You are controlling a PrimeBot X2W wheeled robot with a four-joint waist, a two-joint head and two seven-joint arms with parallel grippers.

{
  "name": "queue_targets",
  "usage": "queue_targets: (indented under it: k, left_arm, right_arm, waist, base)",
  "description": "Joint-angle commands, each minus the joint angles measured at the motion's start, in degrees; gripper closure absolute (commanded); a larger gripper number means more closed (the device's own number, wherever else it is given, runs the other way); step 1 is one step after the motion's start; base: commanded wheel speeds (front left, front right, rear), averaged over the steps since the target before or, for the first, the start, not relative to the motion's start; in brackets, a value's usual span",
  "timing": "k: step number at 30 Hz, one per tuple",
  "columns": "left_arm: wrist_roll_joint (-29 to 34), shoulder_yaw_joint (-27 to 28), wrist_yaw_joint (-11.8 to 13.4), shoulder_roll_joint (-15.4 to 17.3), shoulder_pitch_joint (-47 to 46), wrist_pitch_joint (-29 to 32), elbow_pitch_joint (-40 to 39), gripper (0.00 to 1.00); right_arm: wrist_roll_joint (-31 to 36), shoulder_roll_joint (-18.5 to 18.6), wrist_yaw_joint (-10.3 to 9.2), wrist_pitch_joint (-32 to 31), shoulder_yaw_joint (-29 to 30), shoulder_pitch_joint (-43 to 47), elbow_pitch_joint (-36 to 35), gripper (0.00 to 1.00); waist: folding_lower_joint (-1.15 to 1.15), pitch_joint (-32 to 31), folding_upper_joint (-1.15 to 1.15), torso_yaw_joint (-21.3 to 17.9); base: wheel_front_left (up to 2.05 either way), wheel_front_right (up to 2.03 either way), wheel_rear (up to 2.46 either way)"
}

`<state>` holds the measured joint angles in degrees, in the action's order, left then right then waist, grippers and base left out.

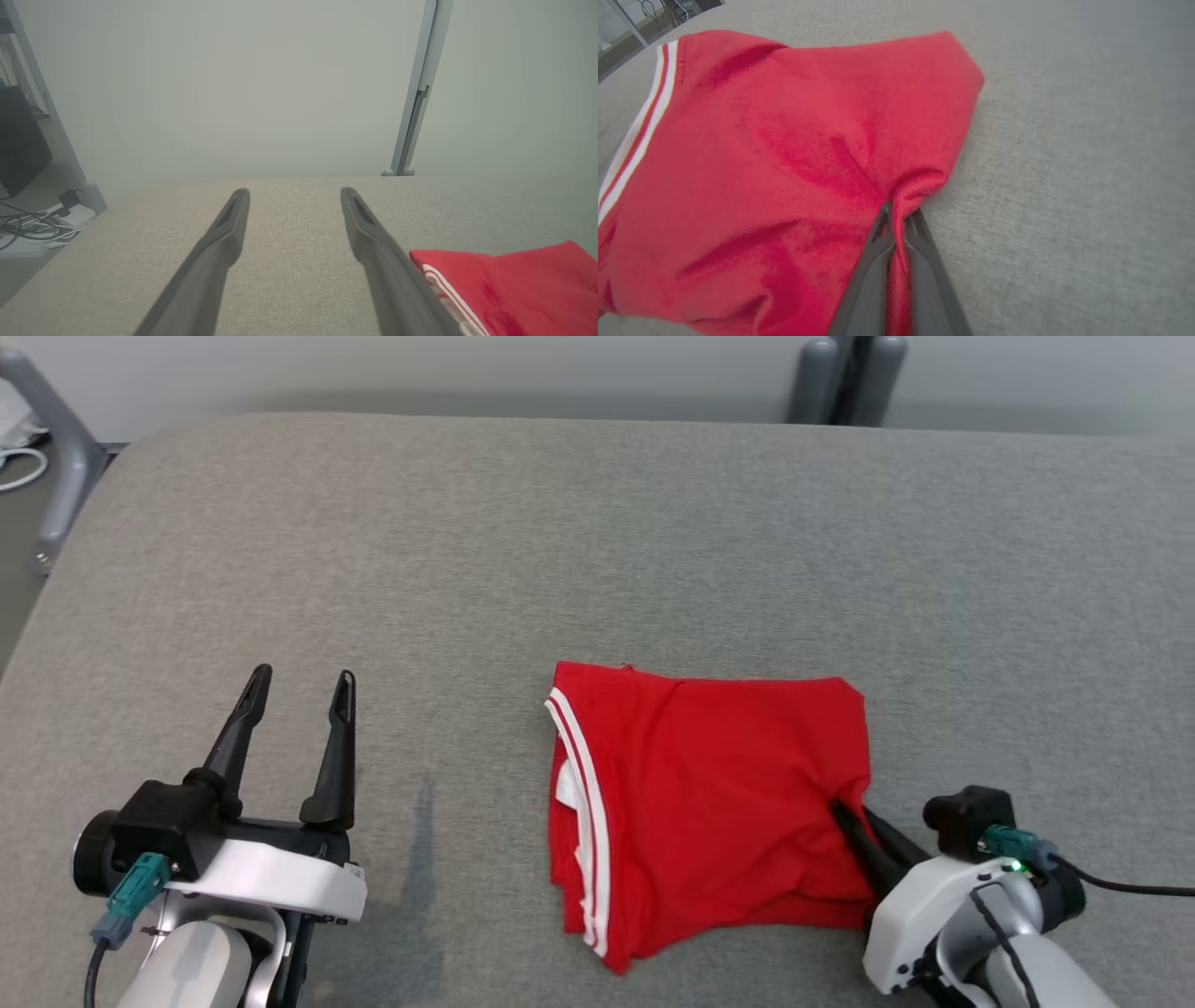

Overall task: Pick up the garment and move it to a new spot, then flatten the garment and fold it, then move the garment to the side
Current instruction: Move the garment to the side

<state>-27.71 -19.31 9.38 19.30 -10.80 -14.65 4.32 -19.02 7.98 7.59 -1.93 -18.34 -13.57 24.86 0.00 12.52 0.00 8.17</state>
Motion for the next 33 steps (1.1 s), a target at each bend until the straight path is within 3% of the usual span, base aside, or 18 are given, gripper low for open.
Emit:
queue_targets:
  k: [1,12,20,26,33]
  left_arm:
    - [0.38,0.64,-0.18,0.72,-0.36,-0.22,-0.46,0.0]
    - [1.14,1.23,0.48,1.97,-1.25,-0.07,-4.56,0.0]
    - [2.21,1.19,0.06,3.84,-3.91,1.49,-7.53,0.0]
    - [2.69,0.93,-0.11,5.16,-5.42,2.88,-8.89,0.0]
    - [3.05,0.5,-0.38,6.19,-6.65,4.2,-10.01,0.0]
  right_arm:
    - [1.18,2.23,-0.17,0.32,0.44,-0.34,-1.49,1.0]
    - [6.03,9.14,-0.11,-1.11,5.21,1.54,-13.94,1.0]
    - [8.35,14.83,-0.12,-3.09,9.13,-1.89,-23.28,1.0]
    - [8.44,19.69,-0.11,-4.23,12.23,-4.42,-27.67,1.0]
    - [6.46,25.39,-0.11,-3.83,18.89,-7.99,-24.2,1.0]
  waist:
    - [0.0,0.61,0.0,-2.62]
    - [0.0,4.43,0.0,-12.87]
    - [0.0,9.43,0.0,-20.15]
    - [0.0,11.51,0.0,-23.0]
    - [0.0,13.93,0.0,-24.05]
  base:
    - [0.0,0.0,0.0]
    - [0.0,0.0,0.0]
    - [0.0,0.0,0.0]
    - [0.0,0.0,0.0]
    - [0.0,0.0,0.0]
